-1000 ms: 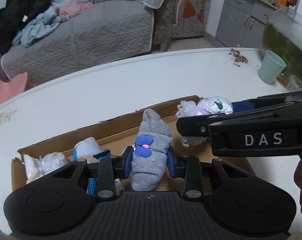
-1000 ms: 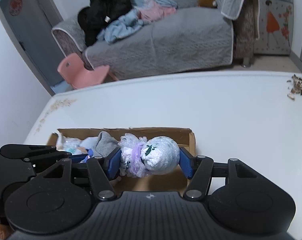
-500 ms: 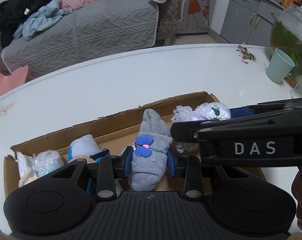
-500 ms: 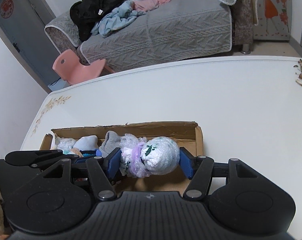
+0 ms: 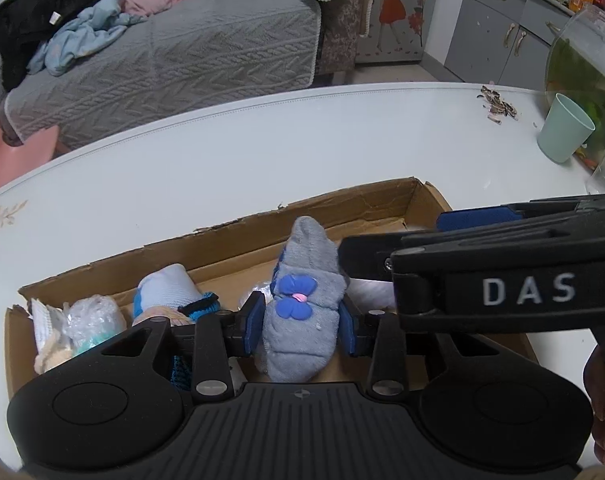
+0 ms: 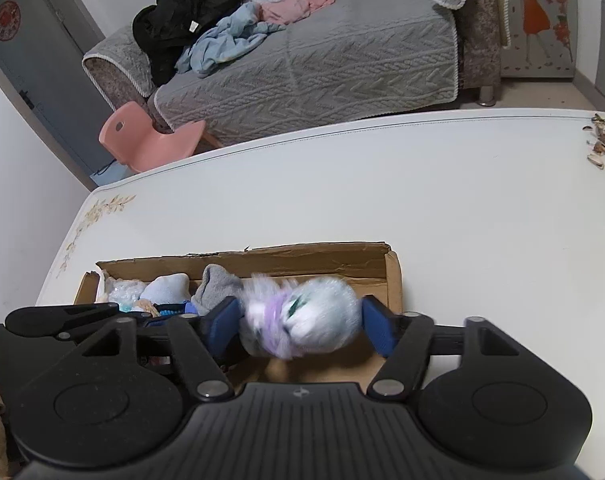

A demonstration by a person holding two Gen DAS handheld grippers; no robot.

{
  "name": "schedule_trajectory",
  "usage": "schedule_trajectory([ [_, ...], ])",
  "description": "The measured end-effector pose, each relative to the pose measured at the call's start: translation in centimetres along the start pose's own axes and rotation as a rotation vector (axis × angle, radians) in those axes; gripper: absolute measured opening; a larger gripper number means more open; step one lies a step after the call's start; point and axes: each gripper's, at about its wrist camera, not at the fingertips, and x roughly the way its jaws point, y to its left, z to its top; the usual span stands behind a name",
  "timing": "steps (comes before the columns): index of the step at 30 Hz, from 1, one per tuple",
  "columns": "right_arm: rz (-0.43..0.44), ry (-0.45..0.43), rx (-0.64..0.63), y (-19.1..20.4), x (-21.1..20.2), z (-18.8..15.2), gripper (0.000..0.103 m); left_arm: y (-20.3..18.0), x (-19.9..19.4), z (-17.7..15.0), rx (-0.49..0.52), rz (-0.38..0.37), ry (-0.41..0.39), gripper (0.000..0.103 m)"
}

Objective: Organize objects
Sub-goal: 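Lower the grey sock and wrapped ball into the tray, opening both tools, then grasp the lilac sock with left tool while right tool grasps orange packet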

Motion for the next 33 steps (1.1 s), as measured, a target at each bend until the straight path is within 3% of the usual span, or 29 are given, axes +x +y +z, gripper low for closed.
schedule_trajectory([
  [4,0.011,-0.005,-0.002,0.1,-0.2,0.0,0.083,-0.2,0.2,-0.1,0.014,0.014,0.000,0.051],
  [6,0.010,-0.013,-0.008,0.2,-0.4,0.1,0.085,-0.3,0.1,-0.1,0.011,0.017,0.000,0.073],
  [7,0.008,-0.019,-0.011,0.2,-0.6,0.2,0.086,-0.4,0.0,-0.1,0.015,0.015,-0.002,0.076],
  [15,-0.004,-0.072,-0.010,-0.1,-2.8,0.5,0.090,-0.7,-2.3,-0.5,0.046,0.018,-0.027,0.079],
  [23,-0.027,-0.086,-0.082,0.3,-5.7,-1.1,0.093,0.3,-8.1,-2.4,0.041,0.018,-0.040,0.085],
  [29,-0.021,-0.044,-0.184,2.1,-8.1,-4.2,0.095,1.4,-13.1,-7.5,0.087,0.060,0.013,0.090],
  [33,0.029,-0.018,-0.229,3.6,-9.7,-7.1,0.099,3.0,-14.6,-11.6,0.025,0.072,0.095,0.093],
])
